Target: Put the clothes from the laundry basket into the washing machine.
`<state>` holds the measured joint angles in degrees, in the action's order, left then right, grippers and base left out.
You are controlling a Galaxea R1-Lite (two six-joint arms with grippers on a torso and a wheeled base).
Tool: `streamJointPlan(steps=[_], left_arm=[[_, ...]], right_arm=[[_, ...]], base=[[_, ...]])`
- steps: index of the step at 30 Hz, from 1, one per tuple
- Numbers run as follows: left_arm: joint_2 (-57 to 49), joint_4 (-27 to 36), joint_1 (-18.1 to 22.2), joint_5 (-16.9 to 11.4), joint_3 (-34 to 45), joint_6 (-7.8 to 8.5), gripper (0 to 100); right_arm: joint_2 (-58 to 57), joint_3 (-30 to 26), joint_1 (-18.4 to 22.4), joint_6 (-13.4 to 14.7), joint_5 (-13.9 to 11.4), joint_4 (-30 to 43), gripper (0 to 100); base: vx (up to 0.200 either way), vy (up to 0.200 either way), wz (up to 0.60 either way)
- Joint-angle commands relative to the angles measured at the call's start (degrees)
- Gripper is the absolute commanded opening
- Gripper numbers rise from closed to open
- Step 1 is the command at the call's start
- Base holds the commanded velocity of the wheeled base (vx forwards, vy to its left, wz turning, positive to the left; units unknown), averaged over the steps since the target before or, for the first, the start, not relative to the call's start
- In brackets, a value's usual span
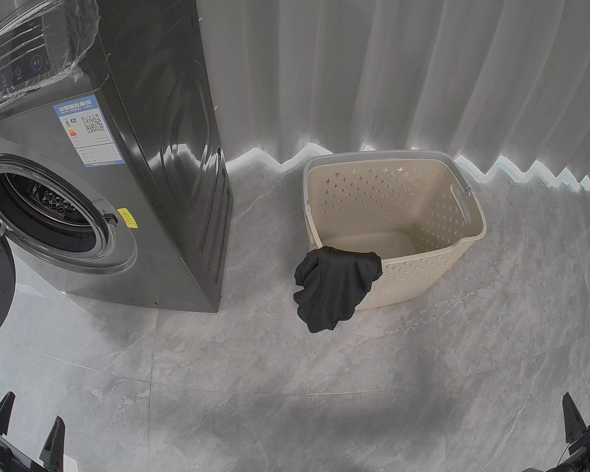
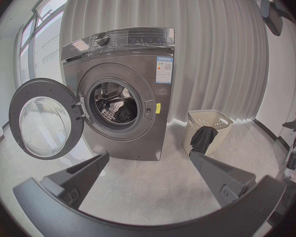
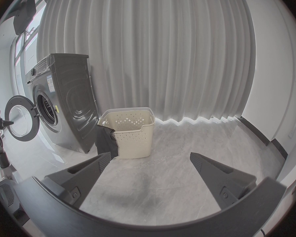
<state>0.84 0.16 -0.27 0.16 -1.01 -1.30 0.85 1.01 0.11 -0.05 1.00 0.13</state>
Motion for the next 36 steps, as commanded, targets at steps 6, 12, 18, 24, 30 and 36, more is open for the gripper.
streamJointPlan(steps=[6, 12, 18, 24, 30, 36], left_arm=[[-0.75, 0.11, 0.00, -0.07, 1.01, 0.25, 100], [-0.75, 0.02, 0.00, -0.07, 1.01, 0.34, 100], [-0.75, 0.02, 0.00, -0.07, 1.01, 0.16, 100], [-0.75, 0.02, -0.08, -0.07, 1.01, 0.07, 100], [-0.75, 0.02, -0.08, -0.07, 1.01, 0.07, 100], [-0.75, 0.11, -0.08, -0.07, 0.92, -0.28, 100]], right_arm=[[1.70, 9.62, -0.37, -0.04, -2.67, -1.98, 100], [20.33, 11.12, -0.55, 0.93, -10.76, -0.31, 100], [44.15, 12.79, -3.27, 2.51, -15.06, -11.12, 100], [58.91, 13.84, -11.54, 3.21, -14.01, -21.32, 100], [68.40, 17.09, -21.47, 7.70, -7.77, -23.86, 100], [77.02, 19.64, -30.34, 16.22, -3.37, -29.58, 100]], base=[[0.000, 0.000, 0.00], [0.100, 0.000, 0.00], [0.200, 0.000, 0.00], [0.100, 0.000, 0.00], [0.000, 0.000, 0.00], [0.000, 0.000, 0.00]])
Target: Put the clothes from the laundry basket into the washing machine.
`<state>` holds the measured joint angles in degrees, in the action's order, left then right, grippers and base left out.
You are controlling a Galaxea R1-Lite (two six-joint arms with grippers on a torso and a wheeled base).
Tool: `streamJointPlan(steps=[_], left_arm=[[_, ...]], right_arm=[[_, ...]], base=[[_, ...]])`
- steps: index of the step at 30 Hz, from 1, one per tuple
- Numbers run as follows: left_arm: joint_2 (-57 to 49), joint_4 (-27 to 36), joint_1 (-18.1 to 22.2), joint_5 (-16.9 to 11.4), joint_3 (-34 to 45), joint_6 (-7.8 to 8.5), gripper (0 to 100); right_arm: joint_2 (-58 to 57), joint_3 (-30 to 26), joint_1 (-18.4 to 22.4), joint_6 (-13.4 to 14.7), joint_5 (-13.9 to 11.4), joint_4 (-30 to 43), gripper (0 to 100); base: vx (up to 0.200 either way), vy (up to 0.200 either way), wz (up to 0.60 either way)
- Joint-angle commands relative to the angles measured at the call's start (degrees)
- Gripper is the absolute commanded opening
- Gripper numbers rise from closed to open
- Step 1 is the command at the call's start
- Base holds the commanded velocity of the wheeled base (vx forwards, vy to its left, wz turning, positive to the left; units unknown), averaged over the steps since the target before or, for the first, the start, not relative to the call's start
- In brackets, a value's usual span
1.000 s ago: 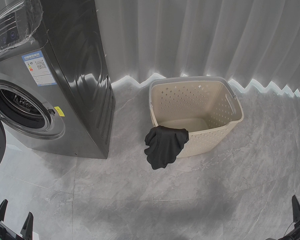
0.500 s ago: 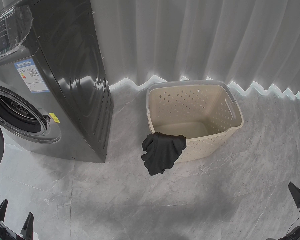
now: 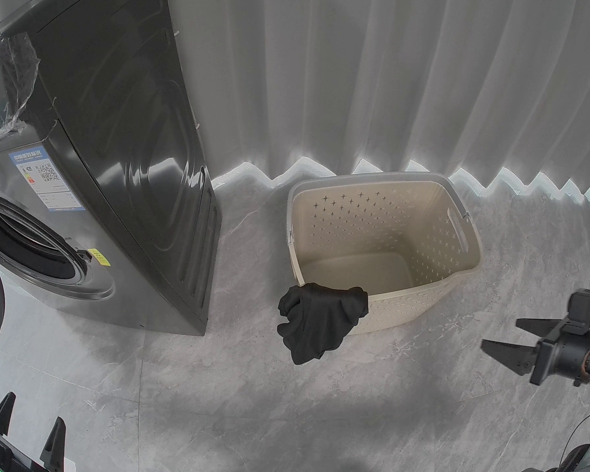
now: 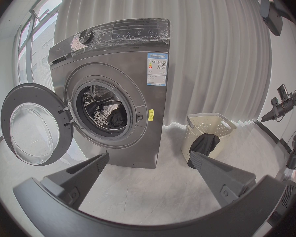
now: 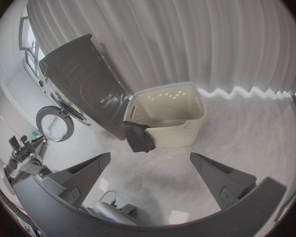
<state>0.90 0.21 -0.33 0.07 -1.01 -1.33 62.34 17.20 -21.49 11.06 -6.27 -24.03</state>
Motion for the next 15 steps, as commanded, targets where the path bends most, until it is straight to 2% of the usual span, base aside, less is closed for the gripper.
streamJointPlan(steps=[1, 6, 8, 15], left_arm=[[-0.81, 0.06, -0.02, 0.01, 0.92, -0.17, 100], [-0.81, 0.06, -0.02, 0.01, 0.92, -0.08, 100], [-0.81, 0.06, -0.02, 0.01, 0.92, -0.08, 100], [-0.81, 0.06, -0.02, -0.07, 0.92, -0.17, 100]], right_arm=[[16.93, 3.54, -8.92, 5.20, 4.86, -6.12, 100], [21.77, 3.98, -8.92, 4.85, 7.50, -10.16, 100], [24.41, 4.16, -8.92, 4.76, 8.90, -14.20, 100], [30.21, 4.51, -10.32, 4.76, 10.05, -19.74, 100]], base=[[0.000, 0.000, 0.00], [0.000, 0.000, 0.00], [0.000, 0.000, 0.00], [0.000, 0.000, 0.00]])
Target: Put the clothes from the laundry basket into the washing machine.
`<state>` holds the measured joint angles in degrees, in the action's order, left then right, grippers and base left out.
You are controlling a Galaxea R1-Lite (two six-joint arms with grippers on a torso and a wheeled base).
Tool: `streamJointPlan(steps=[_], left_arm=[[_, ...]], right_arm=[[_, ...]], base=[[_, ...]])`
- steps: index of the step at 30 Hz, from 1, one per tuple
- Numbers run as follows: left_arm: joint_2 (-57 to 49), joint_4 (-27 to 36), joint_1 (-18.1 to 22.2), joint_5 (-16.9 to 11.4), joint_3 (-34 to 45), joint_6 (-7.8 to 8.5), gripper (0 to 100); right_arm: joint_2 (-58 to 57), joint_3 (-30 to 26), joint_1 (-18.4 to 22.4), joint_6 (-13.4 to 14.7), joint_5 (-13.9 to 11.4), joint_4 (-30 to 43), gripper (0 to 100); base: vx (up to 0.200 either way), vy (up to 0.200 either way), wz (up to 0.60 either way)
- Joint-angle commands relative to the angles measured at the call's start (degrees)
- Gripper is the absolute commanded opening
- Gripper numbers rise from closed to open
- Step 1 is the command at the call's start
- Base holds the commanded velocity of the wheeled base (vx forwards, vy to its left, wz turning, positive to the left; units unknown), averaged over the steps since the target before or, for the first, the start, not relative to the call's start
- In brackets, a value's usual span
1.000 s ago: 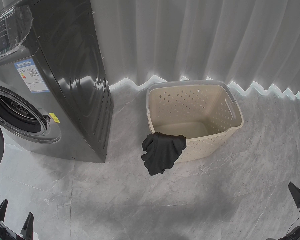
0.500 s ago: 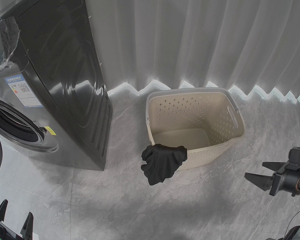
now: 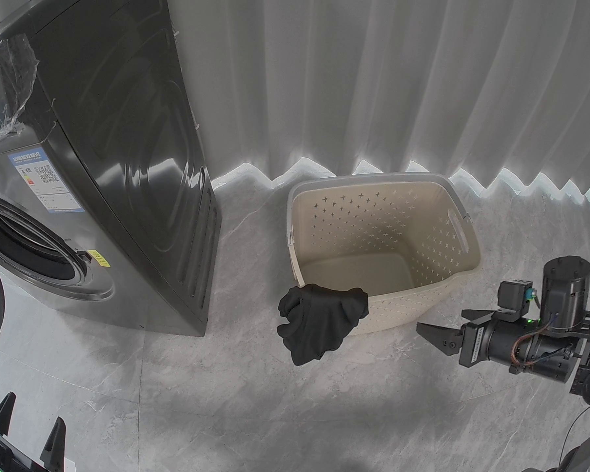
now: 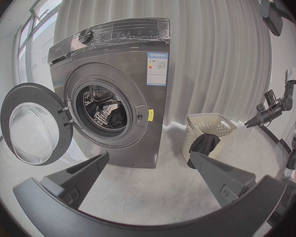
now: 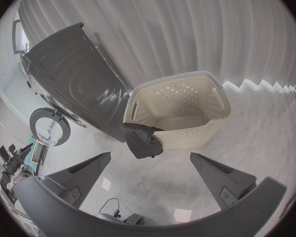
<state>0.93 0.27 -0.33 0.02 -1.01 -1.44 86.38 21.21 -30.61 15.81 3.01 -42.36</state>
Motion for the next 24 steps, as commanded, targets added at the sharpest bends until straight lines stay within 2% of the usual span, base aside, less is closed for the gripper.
streamJointPlan(steps=[1, 4, 9, 18, 20, 24], left_arm=[[-0.84, 0.00, -0.02, -0.02, 0.92, -0.06, 100], [-0.84, 0.00, -0.02, -0.02, 0.92, -0.06, 100], [-0.84, 0.00, -0.02, -0.02, 0.92, -0.14, 100], [-0.84, 0.00, -0.02, -0.02, 0.92, -0.14, 100], [-0.84, 0.08, -0.02, -0.02, 0.92, -0.14, 100], [-0.75, 0.08, -0.02, 0.06, 0.92, -0.14, 100]], right_arm=[[6.43, 0.59, -1.29, 0.01, 0.94, -1.41, 100], [9.68, 2.34, -2.61, 0.54, 2.53, -1.67, 100], [12.23, 5.16, -4.11, 0.54, 3.40, -2.64, 100], [16.36, 7.00, -5.07, 0.71, 5.43, -2.81, 100], [18.56, 7.62, -5.07, 0.62, 6.66, -3.60, 100], [22.43, 9.02, -5.60, 0.27, 7.01, -6.86, 100]], base=[[0.000, 0.000, 0.00], [0.000, 0.000, 0.00], [0.000, 0.000, 0.00], [0.000, 0.000, 0.00], [0.000, 0.000, 0.00], [0.000, 0.000, 0.00]])
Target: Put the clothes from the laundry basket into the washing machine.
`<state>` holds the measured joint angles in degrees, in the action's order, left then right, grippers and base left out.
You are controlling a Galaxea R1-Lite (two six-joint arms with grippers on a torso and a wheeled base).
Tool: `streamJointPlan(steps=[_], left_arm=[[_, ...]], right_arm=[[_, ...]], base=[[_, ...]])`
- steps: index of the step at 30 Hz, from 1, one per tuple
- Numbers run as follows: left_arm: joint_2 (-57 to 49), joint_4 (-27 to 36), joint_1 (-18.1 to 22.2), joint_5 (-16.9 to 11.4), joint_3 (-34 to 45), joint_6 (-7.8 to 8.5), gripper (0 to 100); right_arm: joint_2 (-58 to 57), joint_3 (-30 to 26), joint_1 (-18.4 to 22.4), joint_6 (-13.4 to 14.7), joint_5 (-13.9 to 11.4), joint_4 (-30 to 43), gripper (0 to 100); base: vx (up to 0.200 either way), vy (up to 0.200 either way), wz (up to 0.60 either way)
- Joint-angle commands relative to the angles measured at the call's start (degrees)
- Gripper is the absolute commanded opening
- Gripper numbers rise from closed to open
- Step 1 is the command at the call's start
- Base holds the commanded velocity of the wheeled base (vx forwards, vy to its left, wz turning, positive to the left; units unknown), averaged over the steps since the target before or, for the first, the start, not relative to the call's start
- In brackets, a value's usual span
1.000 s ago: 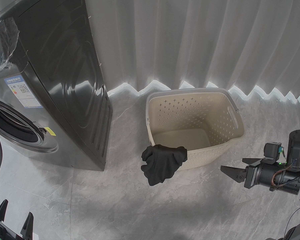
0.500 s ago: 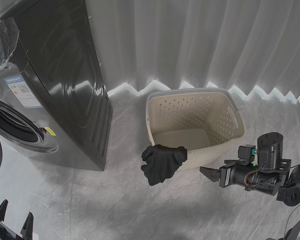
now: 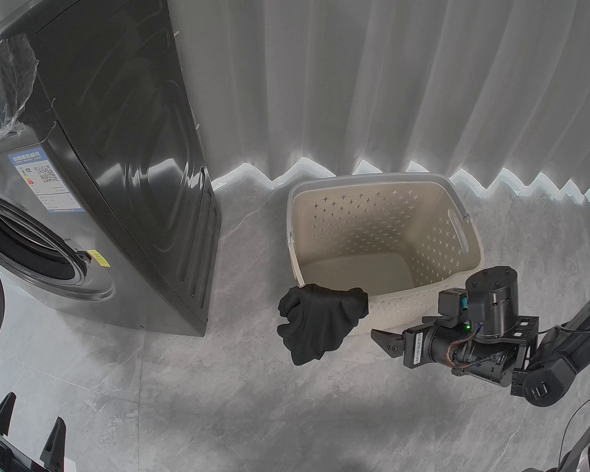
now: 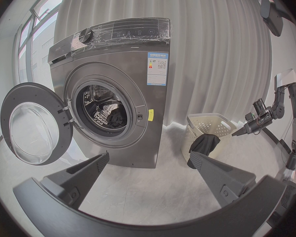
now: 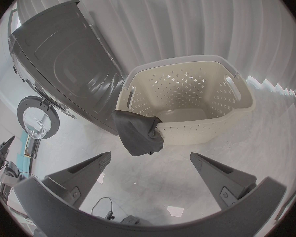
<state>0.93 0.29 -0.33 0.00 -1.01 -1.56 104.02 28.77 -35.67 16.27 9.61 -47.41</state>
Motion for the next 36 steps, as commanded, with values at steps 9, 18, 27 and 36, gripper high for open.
streamJointPlan(steps=[9, 18, 27, 36], left_arm=[[-0.75, 0.06, -0.02, 0.09, 0.92, -0.11, 100], [-0.75, 0.06, -0.02, 0.09, 0.92, -0.20, 100], [-0.75, 0.06, -0.02, 0.00, 0.92, -0.20, 100], [-0.84, 0.06, -0.02, 0.09, 0.92, -0.20, 100]], right_arm=[[13.58, 5.95, -1.86, 0.07, 1.73, -7.08, 100], [19.11, 10.34, -2.21, -0.01, 2.00, -8.40, 100], [24.47, 15.44, -2.39, -0.01, 1.91, -12.09, 100], [28.08, 18.60, -3.35, -0.10, 1.91, -14.82, 100]], base=[[0.000, 0.000, 0.00], [0.000, 0.000, 0.00], [0.000, 0.000, 0.00], [0.000, 0.000, 0.00]])
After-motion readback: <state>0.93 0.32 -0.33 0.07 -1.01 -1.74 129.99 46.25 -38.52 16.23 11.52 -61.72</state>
